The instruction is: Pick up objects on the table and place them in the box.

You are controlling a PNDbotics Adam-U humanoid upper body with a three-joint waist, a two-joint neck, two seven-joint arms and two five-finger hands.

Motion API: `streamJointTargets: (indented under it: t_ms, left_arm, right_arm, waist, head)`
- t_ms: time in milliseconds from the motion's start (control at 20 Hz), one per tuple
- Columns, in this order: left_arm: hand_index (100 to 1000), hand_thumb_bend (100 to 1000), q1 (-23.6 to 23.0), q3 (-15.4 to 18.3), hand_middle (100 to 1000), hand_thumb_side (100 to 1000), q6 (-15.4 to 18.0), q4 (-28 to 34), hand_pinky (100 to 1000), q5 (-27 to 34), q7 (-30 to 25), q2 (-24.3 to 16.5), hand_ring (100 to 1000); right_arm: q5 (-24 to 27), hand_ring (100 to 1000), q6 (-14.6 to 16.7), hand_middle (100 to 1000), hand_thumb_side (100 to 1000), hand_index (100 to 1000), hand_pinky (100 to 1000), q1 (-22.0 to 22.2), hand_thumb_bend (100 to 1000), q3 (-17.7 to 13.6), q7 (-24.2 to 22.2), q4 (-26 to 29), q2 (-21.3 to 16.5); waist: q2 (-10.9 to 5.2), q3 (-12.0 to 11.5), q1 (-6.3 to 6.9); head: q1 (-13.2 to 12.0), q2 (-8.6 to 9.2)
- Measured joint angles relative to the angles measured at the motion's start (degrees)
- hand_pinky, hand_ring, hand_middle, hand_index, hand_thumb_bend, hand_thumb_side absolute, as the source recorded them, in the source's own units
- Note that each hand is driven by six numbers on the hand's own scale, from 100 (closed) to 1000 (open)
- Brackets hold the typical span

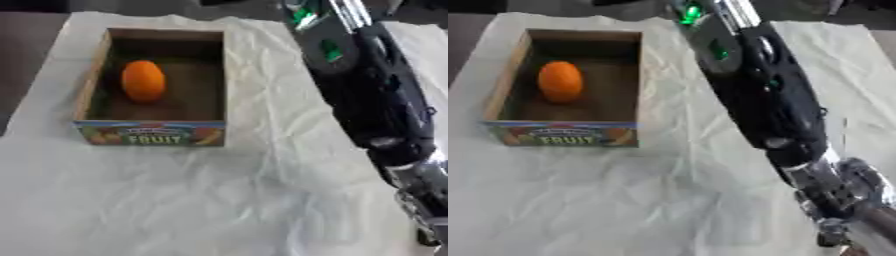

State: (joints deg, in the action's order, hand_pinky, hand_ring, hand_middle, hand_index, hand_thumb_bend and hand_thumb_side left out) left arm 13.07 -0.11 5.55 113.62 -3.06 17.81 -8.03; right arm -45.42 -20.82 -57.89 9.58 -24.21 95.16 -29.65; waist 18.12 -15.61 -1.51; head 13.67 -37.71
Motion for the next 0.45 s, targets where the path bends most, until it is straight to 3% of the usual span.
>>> streamJointTargets:
  t_ms: [200, 300, 450]
  left_arm:
    - [671, 100, -0.03, 0.03, 856, 750, 0.07, 0.0, 319, -0.05, 0.08, 0.0, 689]
    - [671, 100, -0.09, 0.04, 856, 750, 0.09, 0.0, 318, -0.09, 0.1, 0.0, 690]
    - [671, 100, -0.29, 0.09, 856, 750, 0.08, 0.0, 318, -0.14, 0.25, 0.0, 690]
  right_arm:
    - [3.2, 877, -1.43, 791, 869, 924, 901, 3.56, 320, -3.47, 3.3, 5.46, -3.88]
    - [4.93, 884, -2.11, 802, 882, 937, 908, 6.01, 100, -4.97, 4.99, 8.19, -5.68]
    - [7.49, 886, -2.91, 814, 927, 945, 910, 10.14, 100, -6.37, 7.59, 12.42, -7.74]
  waist:
    - [-0.05, 0.91, 0.48]
    - [-0.13, 1.4, 0.75]
    - [-0.14, 2.29, 0.91]
  head:
    - [-0.99, -0.01]
    - [-1.44, -0.01]
    - [-2.29, -0.01]
